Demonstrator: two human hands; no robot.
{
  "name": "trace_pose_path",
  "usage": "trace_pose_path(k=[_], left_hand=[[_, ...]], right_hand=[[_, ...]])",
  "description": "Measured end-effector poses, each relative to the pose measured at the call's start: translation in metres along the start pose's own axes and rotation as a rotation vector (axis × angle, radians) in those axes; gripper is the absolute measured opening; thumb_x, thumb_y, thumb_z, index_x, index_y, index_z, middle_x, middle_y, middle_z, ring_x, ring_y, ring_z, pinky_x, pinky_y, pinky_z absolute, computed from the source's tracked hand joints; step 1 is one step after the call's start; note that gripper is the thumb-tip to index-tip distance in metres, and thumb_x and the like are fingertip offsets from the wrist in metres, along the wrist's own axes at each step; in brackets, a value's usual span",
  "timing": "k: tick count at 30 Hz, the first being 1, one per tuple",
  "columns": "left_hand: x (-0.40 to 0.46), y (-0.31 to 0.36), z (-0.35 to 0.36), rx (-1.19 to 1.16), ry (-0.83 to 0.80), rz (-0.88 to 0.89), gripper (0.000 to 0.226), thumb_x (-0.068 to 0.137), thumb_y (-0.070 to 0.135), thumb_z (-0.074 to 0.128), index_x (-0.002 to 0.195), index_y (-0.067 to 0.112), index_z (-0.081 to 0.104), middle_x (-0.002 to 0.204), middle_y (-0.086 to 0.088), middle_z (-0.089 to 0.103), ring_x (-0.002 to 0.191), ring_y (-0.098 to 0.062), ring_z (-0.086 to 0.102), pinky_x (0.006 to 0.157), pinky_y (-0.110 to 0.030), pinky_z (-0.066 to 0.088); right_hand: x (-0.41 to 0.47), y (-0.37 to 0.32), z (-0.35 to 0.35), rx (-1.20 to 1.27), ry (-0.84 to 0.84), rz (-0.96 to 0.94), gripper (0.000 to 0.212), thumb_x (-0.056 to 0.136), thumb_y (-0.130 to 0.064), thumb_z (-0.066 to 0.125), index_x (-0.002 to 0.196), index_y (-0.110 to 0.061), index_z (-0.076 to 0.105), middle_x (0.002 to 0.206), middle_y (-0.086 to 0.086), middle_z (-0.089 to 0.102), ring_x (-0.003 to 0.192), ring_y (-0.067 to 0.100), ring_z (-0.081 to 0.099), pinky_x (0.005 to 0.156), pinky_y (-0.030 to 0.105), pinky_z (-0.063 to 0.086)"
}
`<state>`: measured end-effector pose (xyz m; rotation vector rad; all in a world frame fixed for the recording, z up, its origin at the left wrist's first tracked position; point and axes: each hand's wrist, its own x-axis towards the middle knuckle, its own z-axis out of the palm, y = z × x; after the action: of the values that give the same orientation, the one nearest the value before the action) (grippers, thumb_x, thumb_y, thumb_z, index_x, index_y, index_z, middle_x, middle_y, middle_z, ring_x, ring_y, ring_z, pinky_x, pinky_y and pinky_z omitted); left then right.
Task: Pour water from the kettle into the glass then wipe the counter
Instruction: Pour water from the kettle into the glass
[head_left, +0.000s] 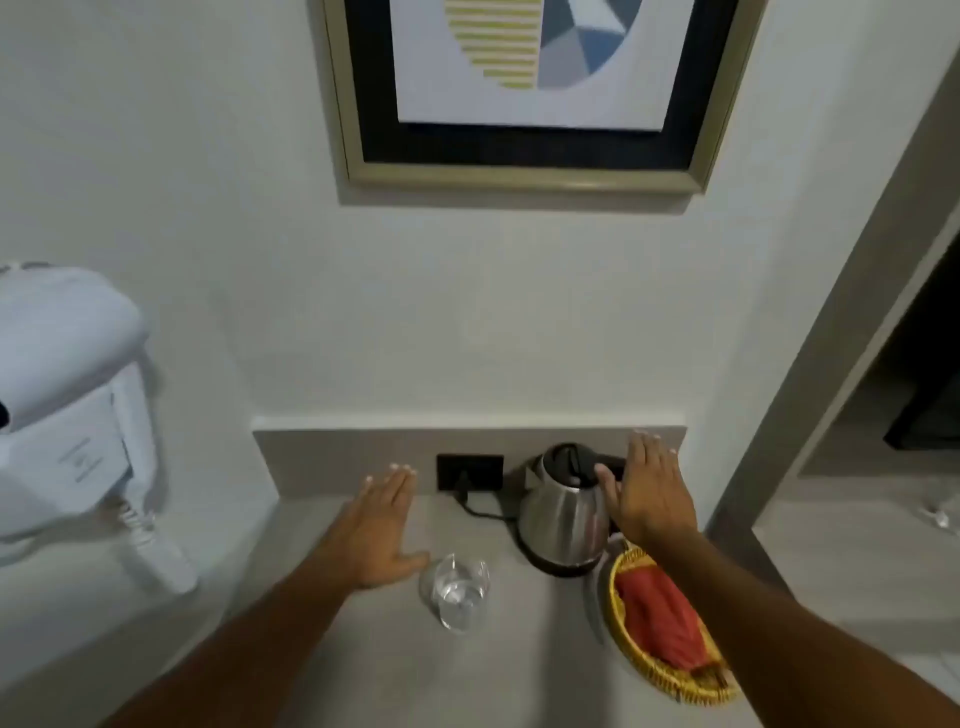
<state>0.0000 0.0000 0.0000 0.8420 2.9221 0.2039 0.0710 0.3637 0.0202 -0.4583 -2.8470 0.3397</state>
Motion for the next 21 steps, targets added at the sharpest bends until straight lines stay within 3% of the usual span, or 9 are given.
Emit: trace_pose_path(k=[3,5,7,9,11,14,17,21], left_hand=[[-0.017,0.001,0.047,-0.123,-0.186,0.0,0.13,0.065,0.069,0.064,0.162,0.007,0.002,0.172,-0.012,0.004,0.16,-0.026,0.0,0.128,-0.037,0.001],[-0.029,0.009,0.078,-0.352,-0.241,-0.029,0.127,0.061,0.051,0.082,0.16,0.01,0.013,0.168,-0.009,0.018,0.158,-0.025,0.014,0.124,-0.023,0.012],[-0.032,0.023,0.098,-0.583,-0.17,-0.073,0.124,0.053,0.036,0.093,0.155,0.026,0.023,0.154,0.004,0.036,0.146,-0.018,0.036,0.108,-0.003,0.022],[-0.033,0.038,0.111,-0.739,-0.07,-0.16,0.124,0.047,0.025,0.099,0.15,0.033,0.031,0.143,0.01,0.049,0.125,-0.01,0.055,0.093,0.007,0.029],[-0.03,0.05,0.124,-0.846,0.022,-0.265,0.114,0.046,0.015,0.101,0.143,0.029,0.043,0.131,0.007,0.059,0.105,-0.003,0.06,0.083,0.007,0.036],[-0.022,0.063,0.134,-0.954,0.132,-0.389,0.105,0.047,0.006,0.102,0.138,0.018,0.052,0.124,0.001,0.066,0.106,-0.011,0.065,0.083,-0.003,0.046],[-0.014,0.066,0.138,-1.011,0.184,-0.448,0.093,0.049,0.0,0.1,0.132,0.012,0.058,0.119,-0.004,0.069,0.107,-0.019,0.068,0.09,-0.023,0.055],[-0.009,0.066,0.138,-1.05,0.186,-0.458,0.078,0.055,-0.007,0.095,0.124,0.009,0.062,0.109,-0.004,0.071,0.091,0.011,0.067,0.075,-0.005,0.052]], right_hand=[[0.0,0.012,0.026,0.103,0.01,0.075,0.075,0.101,-0.056,0.037,0.151,-0.001,0.029,0.157,0.021,0.034,0.149,0.036,0.024,0.123,0.05,0.021],[0.0,0.016,0.042,0.189,0.0,0.119,0.076,0.099,-0.058,0.037,0.148,0.0,0.034,0.153,0.022,0.039,0.145,0.038,0.031,0.12,0.052,0.027],[0.003,0.018,0.052,0.3,0.013,0.151,0.078,0.097,-0.061,0.035,0.145,0.0,0.037,0.148,0.023,0.043,0.14,0.039,0.037,0.116,0.054,0.033],[0.01,0.019,0.055,0.41,0.043,0.191,0.075,0.097,-0.061,0.036,0.143,-0.002,0.039,0.143,0.021,0.046,0.134,0.037,0.042,0.112,0.053,0.039],[0.018,0.018,0.057,0.516,0.084,0.246,0.068,0.1,-0.058,0.038,0.141,-0.005,0.043,0.138,0.018,0.05,0.129,0.033,0.047,0.109,0.049,0.041],[0.023,0.013,0.061,0.657,0.16,0.352,0.053,0.104,-0.045,0.046,0.141,-0.007,0.047,0.135,0.011,0.056,0.124,0.023,0.052,0.101,0.031,0.041],[0.032,0.015,0.069,0.818,0.195,0.495,0.041,0.102,-0.047,0.05,0.12,-0.012,0.059,0.11,0.004,0.064,0.104,0.019,0.059,0.085,0.027,0.042],[0.05,0.023,0.068,0.96,0.212,0.683,0.042,0.096,-0.052,0.058,0.081,-0.013,0.065,0.078,0.005,0.061,0.078,0.018,0.058,0.075,0.032,0.047]])
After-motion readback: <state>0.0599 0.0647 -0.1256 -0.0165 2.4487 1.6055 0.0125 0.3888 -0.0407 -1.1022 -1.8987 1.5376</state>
